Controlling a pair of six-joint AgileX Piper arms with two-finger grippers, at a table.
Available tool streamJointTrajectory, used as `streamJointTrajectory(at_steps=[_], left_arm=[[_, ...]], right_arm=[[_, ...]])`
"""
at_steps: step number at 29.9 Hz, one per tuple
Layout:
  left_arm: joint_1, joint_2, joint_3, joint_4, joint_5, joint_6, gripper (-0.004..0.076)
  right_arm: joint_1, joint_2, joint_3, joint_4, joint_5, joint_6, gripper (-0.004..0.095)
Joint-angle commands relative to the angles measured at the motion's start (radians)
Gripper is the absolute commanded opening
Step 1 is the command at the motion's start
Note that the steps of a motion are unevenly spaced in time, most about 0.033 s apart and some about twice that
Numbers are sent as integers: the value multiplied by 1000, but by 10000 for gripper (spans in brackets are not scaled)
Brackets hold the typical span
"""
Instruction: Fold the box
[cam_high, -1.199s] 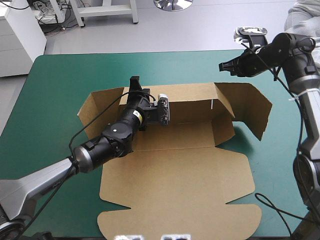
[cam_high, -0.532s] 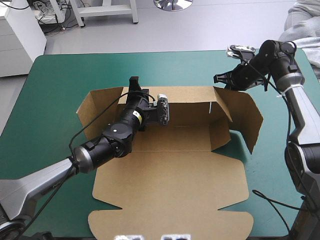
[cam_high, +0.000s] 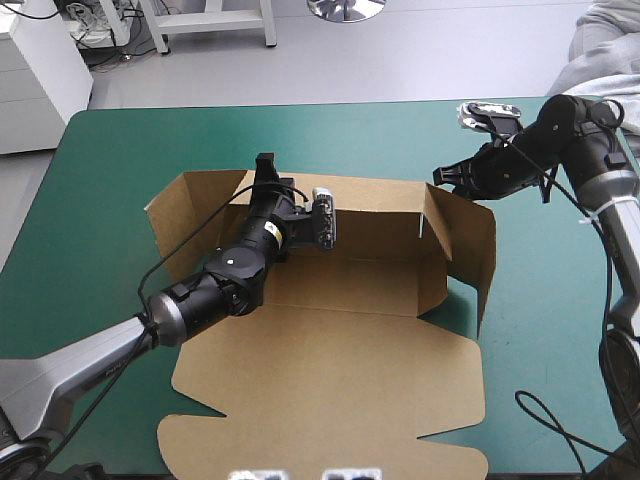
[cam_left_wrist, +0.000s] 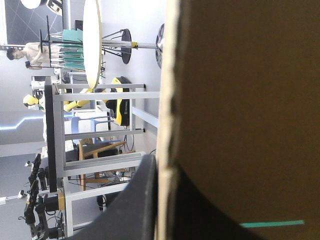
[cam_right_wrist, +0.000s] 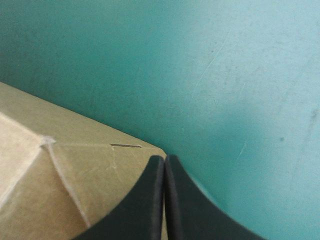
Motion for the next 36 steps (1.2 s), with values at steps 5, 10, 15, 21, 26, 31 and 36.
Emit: streamJointTrajectory(at_steps=[5,10,15,21,26,31,36], left_arm=[[-1,-40,-28,29,45,-14,-10],[-1,-40,-28,48,43,-14,-10],[-1,-40,-28,71,43,-14,-9],[-1,-40,-28,71,35,-14,-9],[-1,-38,-28,71,8,-10,-9],[-1,-38,-28,71,-27,14,-9],[-1,-38,-28,71,-61,84,-3]], right_arm=[[-3,-103,33,46,24,-30,-19],[-3,-126,112,124,24,-89,-19],[-1,-149,163,186,22,-153,-19],[-1,-231,297,223,-96,-278,-19],[-1,-344,553,305,-367,-461,-19],[-1,-480,789,466,-591,-699,-19],[-1,-542,921,711,-663,-940,-19]])
